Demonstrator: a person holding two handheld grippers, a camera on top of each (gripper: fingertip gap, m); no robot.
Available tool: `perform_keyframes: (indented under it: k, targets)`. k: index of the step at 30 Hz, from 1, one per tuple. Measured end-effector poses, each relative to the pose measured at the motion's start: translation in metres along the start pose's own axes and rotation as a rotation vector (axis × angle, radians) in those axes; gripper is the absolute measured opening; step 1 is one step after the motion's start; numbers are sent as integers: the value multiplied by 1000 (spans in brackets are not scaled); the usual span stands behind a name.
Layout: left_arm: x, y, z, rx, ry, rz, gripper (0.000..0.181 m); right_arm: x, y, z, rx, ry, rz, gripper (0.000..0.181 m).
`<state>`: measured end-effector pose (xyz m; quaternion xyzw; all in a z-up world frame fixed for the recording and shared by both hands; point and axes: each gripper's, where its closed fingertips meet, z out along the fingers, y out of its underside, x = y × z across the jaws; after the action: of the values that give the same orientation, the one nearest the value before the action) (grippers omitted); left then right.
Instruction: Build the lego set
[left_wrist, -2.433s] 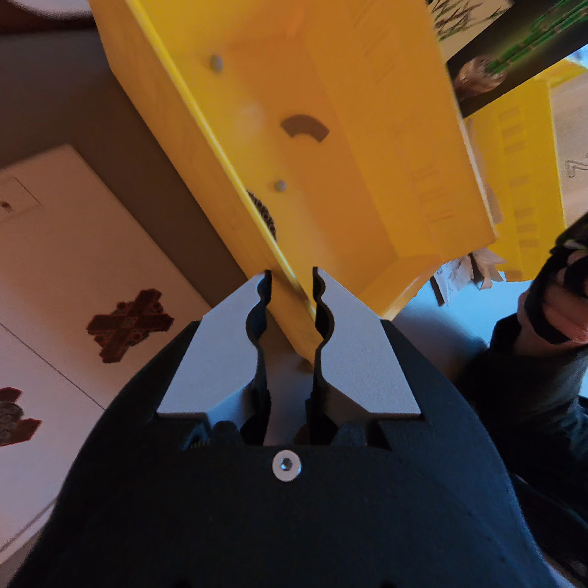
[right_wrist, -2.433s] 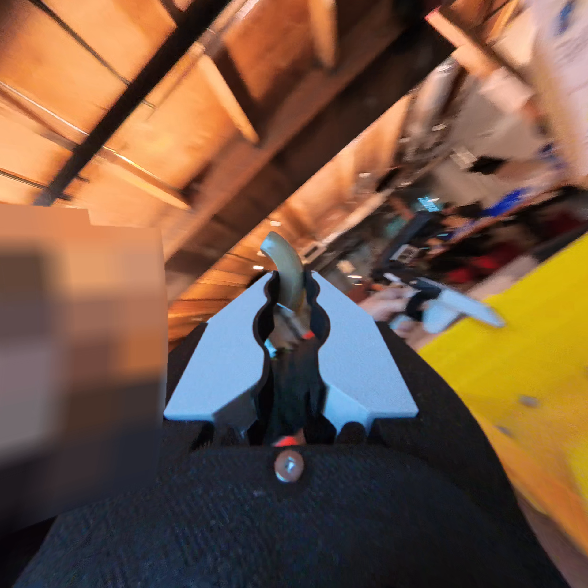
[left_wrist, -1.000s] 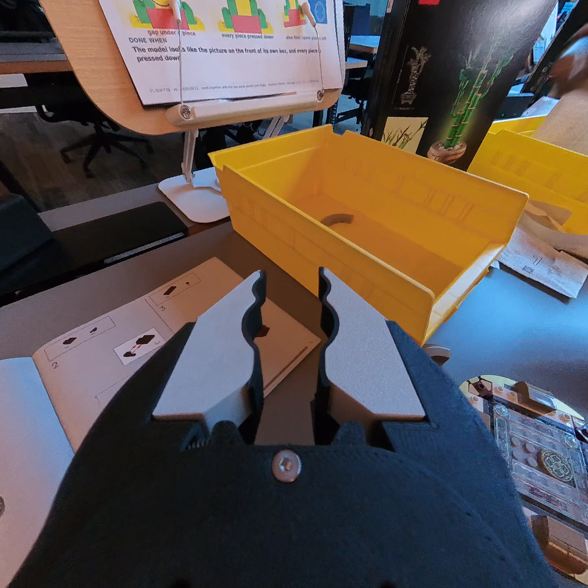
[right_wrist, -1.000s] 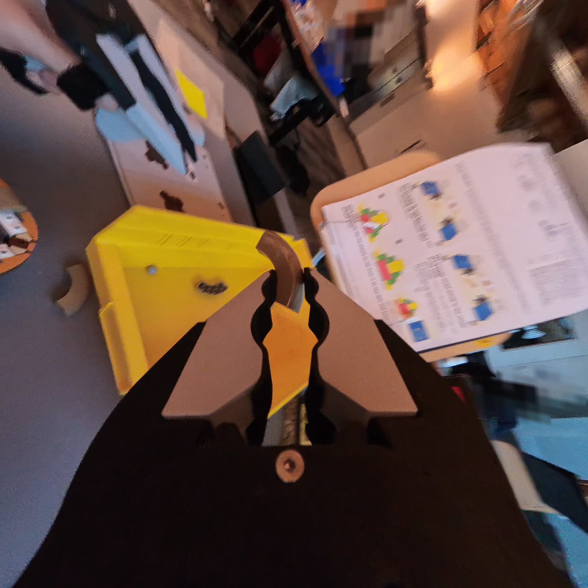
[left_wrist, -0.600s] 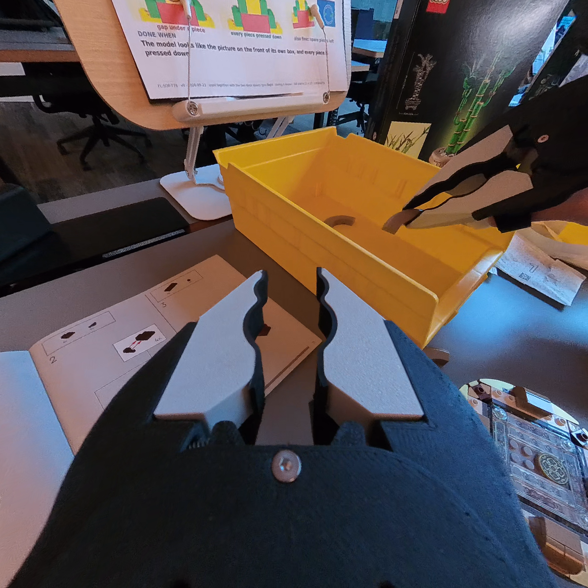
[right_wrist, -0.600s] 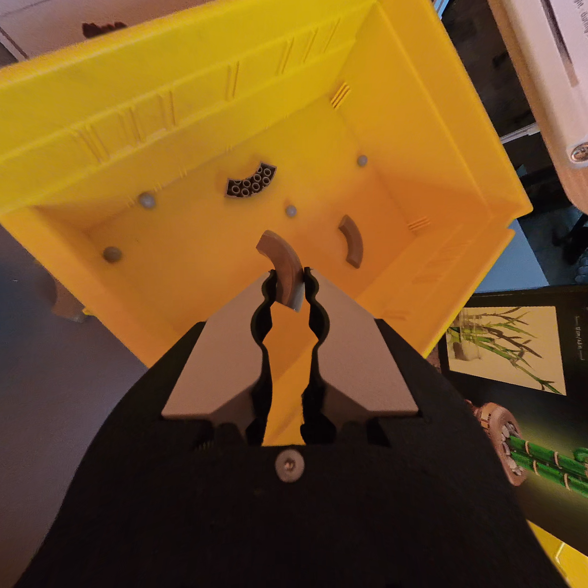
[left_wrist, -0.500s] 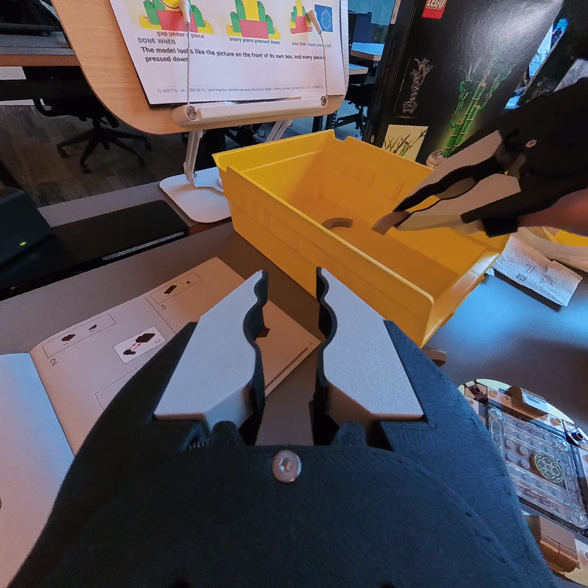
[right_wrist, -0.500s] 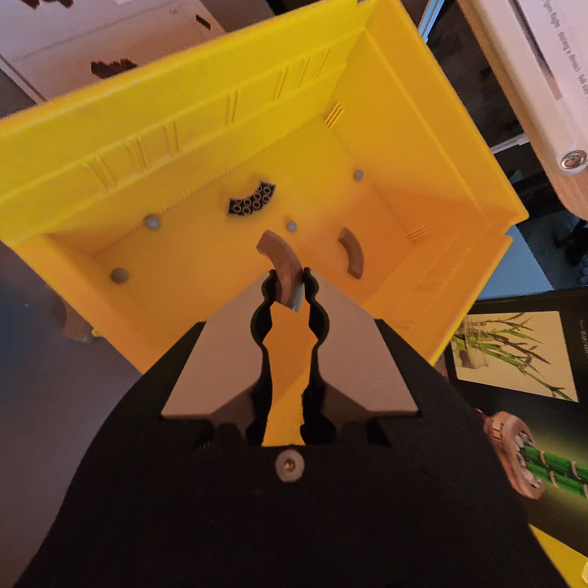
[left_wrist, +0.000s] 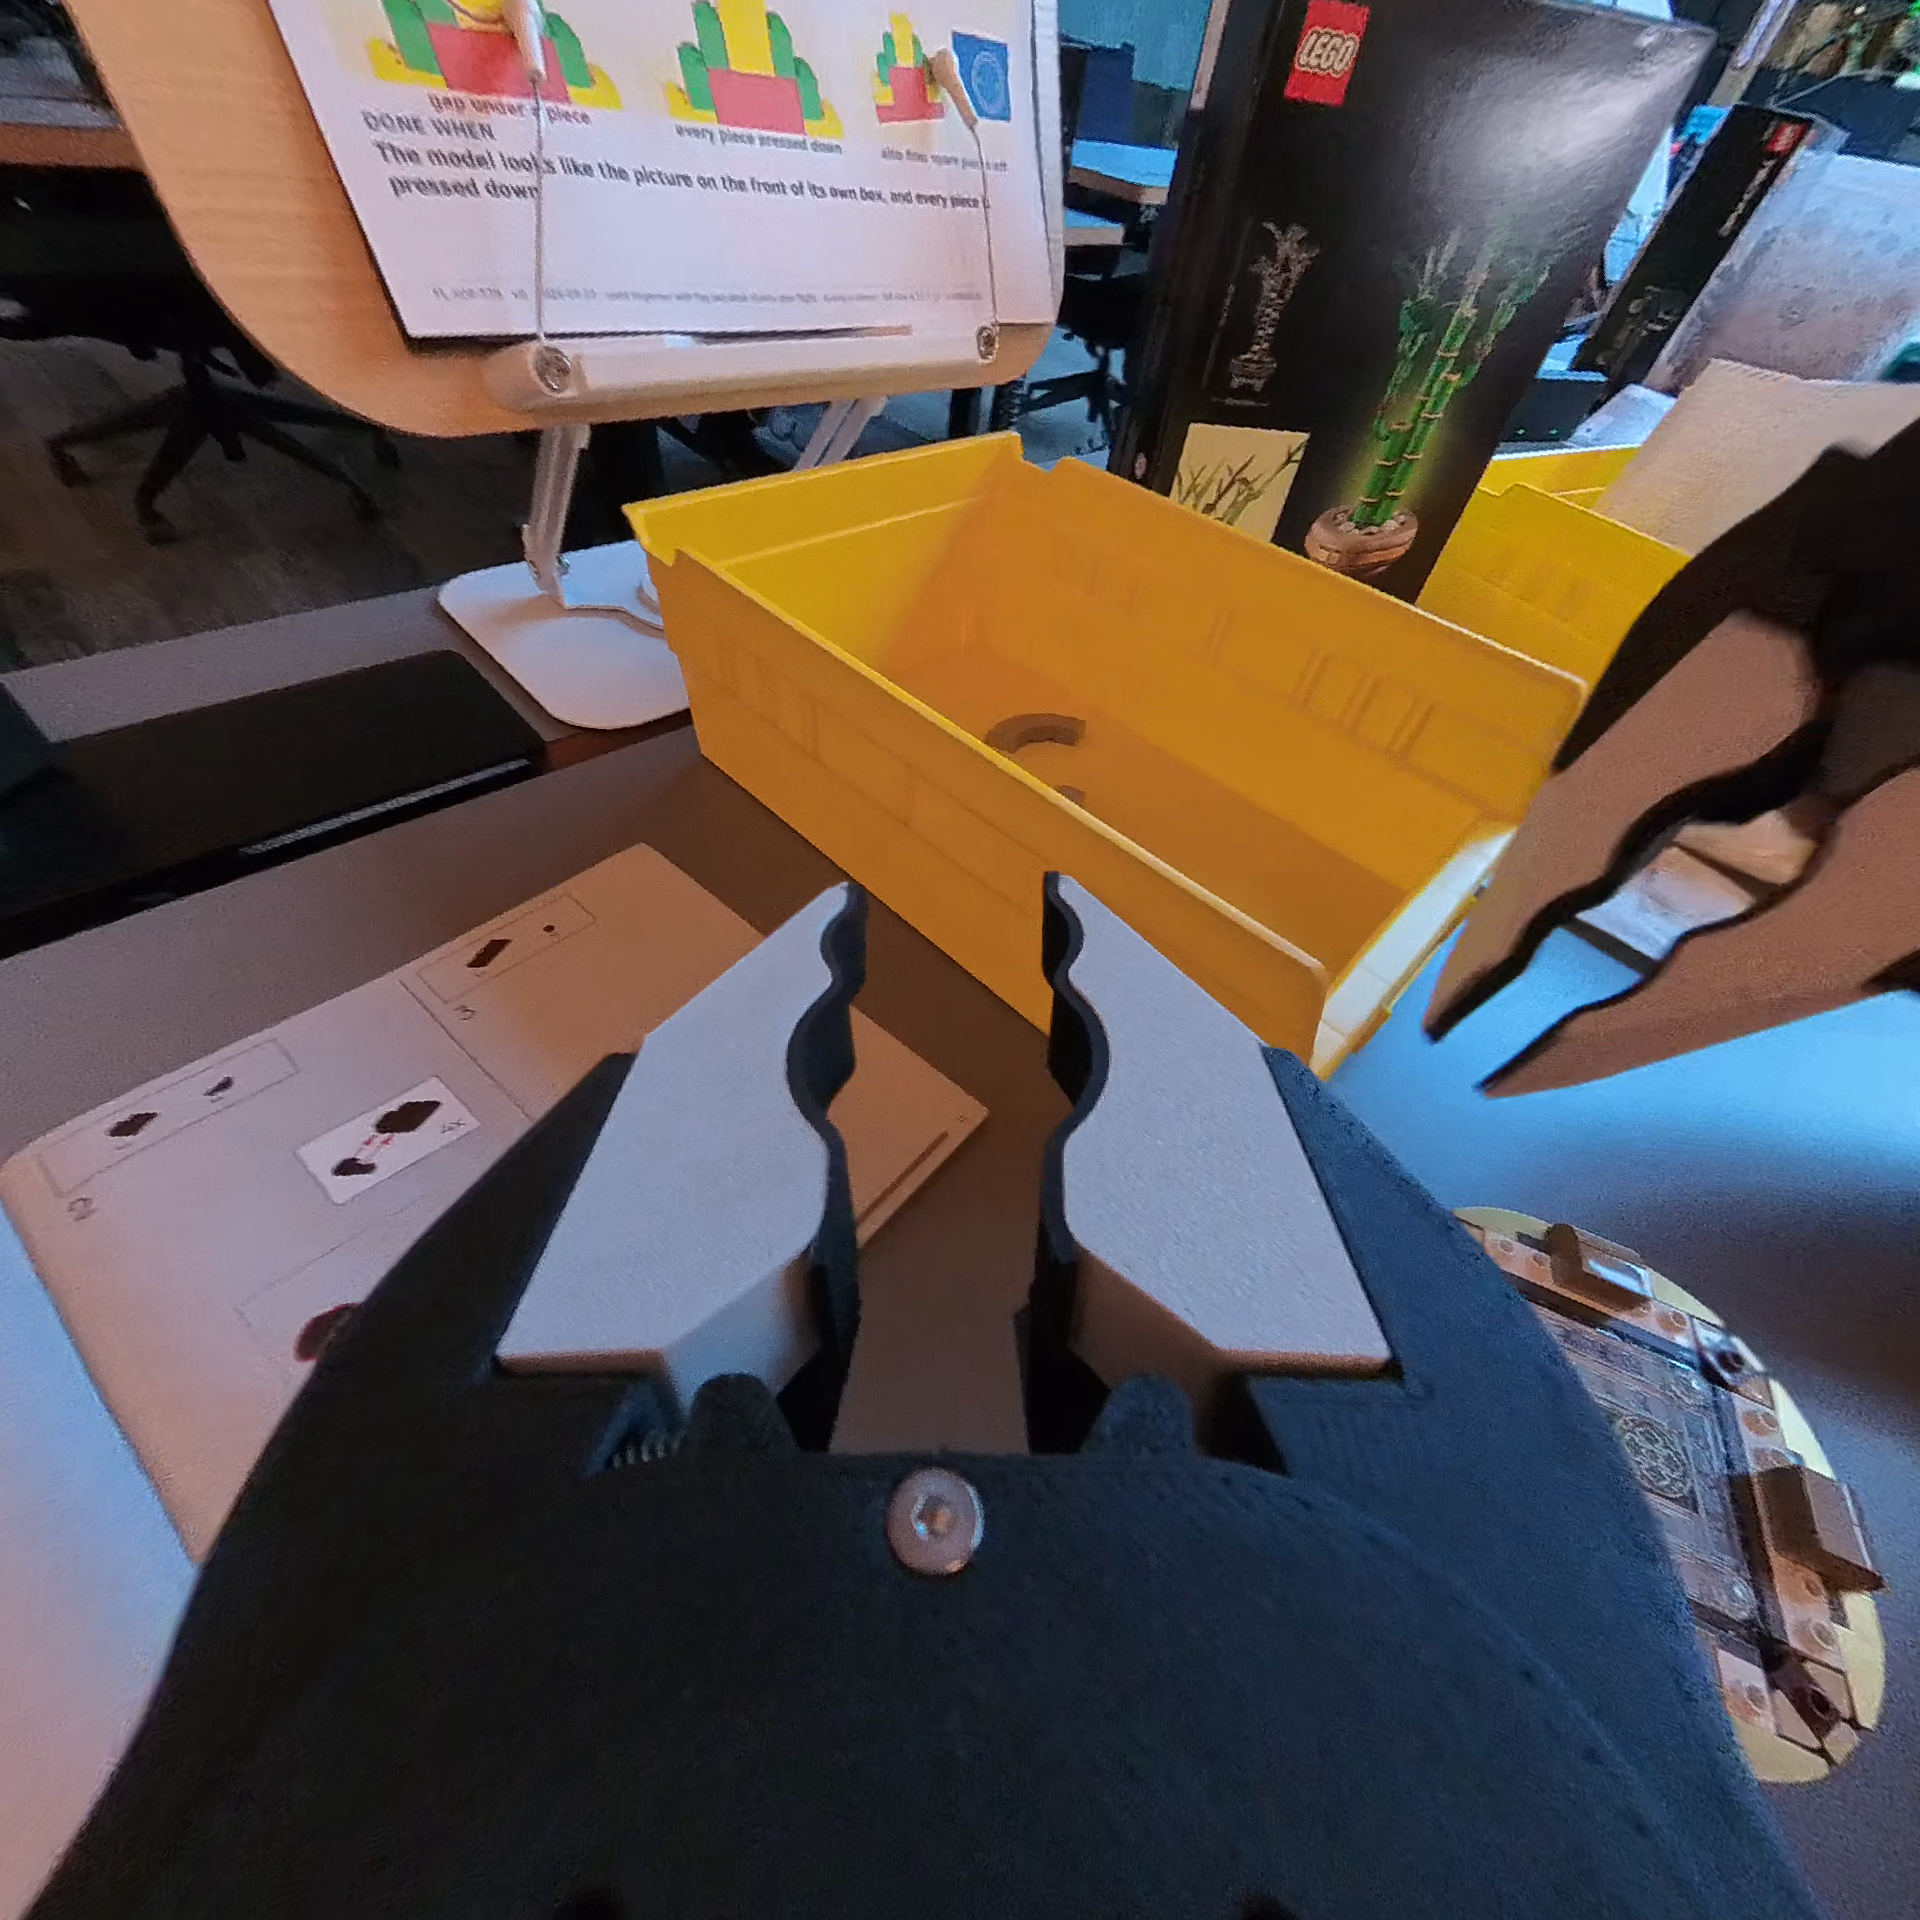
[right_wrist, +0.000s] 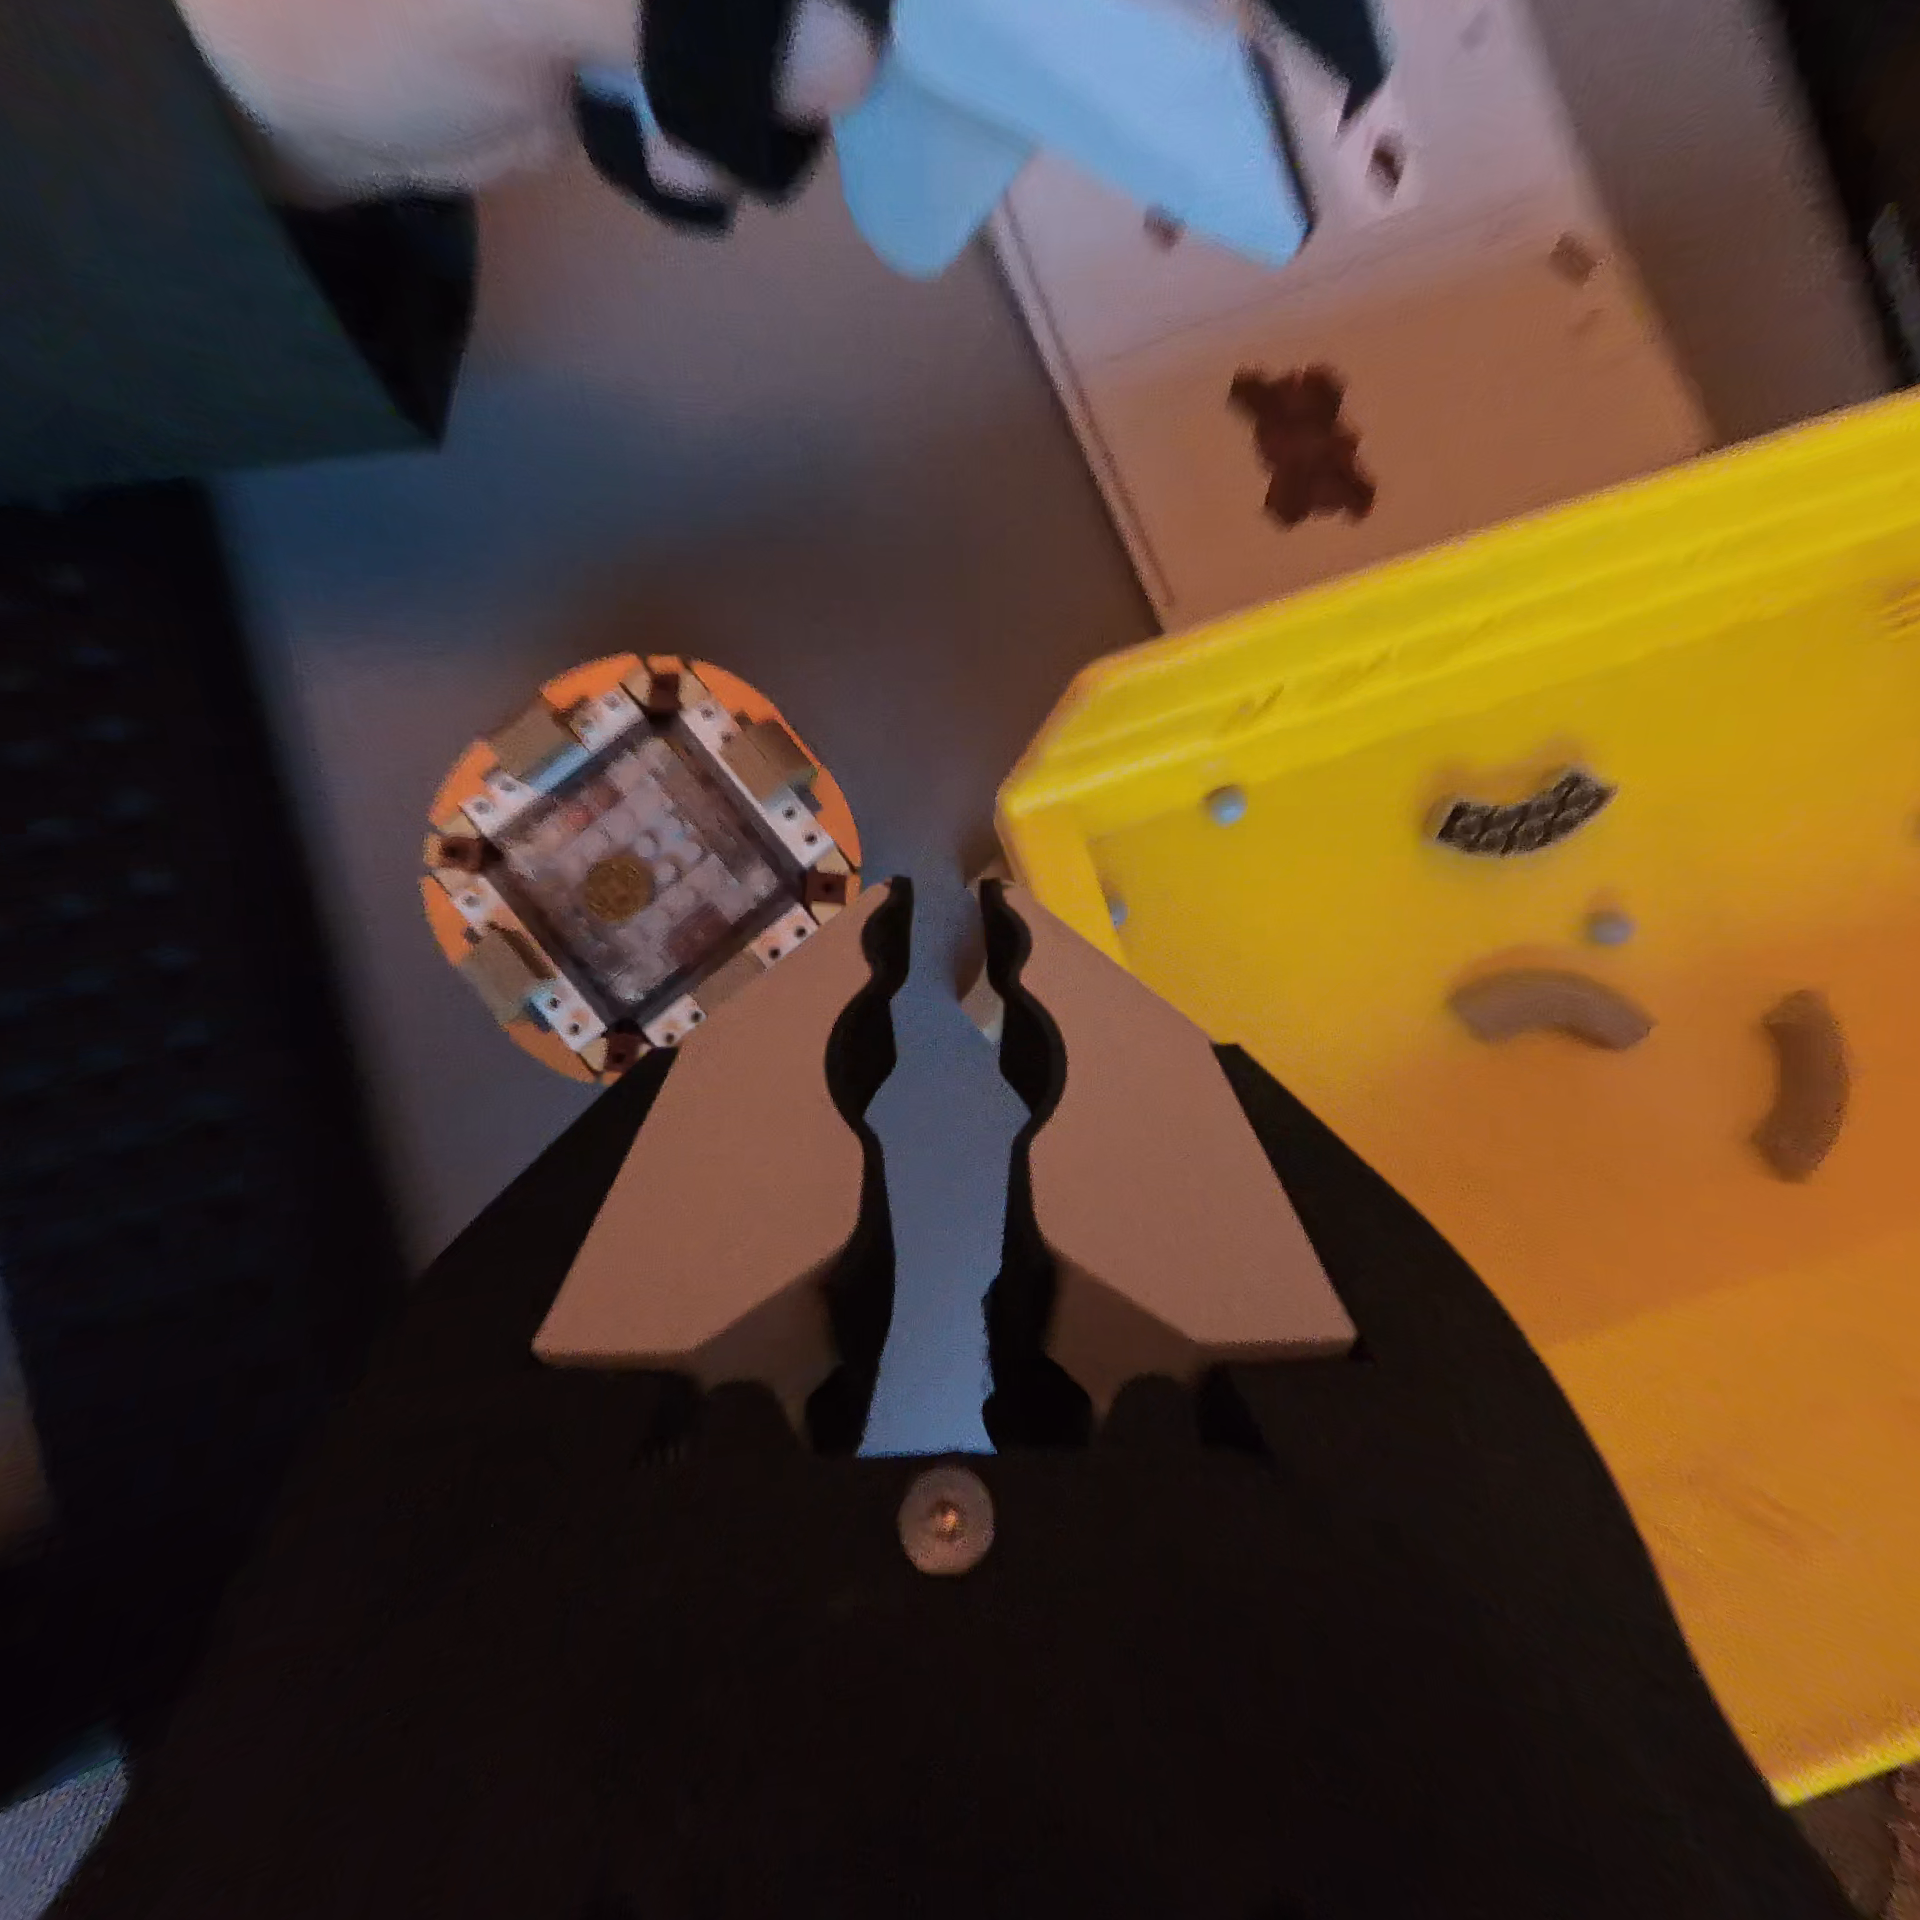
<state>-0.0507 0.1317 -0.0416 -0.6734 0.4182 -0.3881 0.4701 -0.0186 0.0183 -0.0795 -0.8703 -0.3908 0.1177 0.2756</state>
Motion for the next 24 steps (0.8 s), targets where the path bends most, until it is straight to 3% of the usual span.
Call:
perform_keyframes:
  k: [4, 7, 13, 18, 24]
  targets:
    - [-1, 7, 3, -27, 24, -31, 32, 3, 40, 33, -210, -1, 17, 15]
    - [-4, 7, 2, -29, 19, -26, 32, 6, 55, 41, -303, 46, 11, 13]
    - [-4, 7, 3, -34, 15, -12, 31, 7, 63, 47, -389, 149, 6, 16]
    - [-5, 12, 5, -54, 10, -3, 29, 15, 59, 52, -399, 278, -20, 9]
    - [-9, 16, 6, -70, 0, -4, 27, 10, 63, 49, -409, 240, 0, 9]
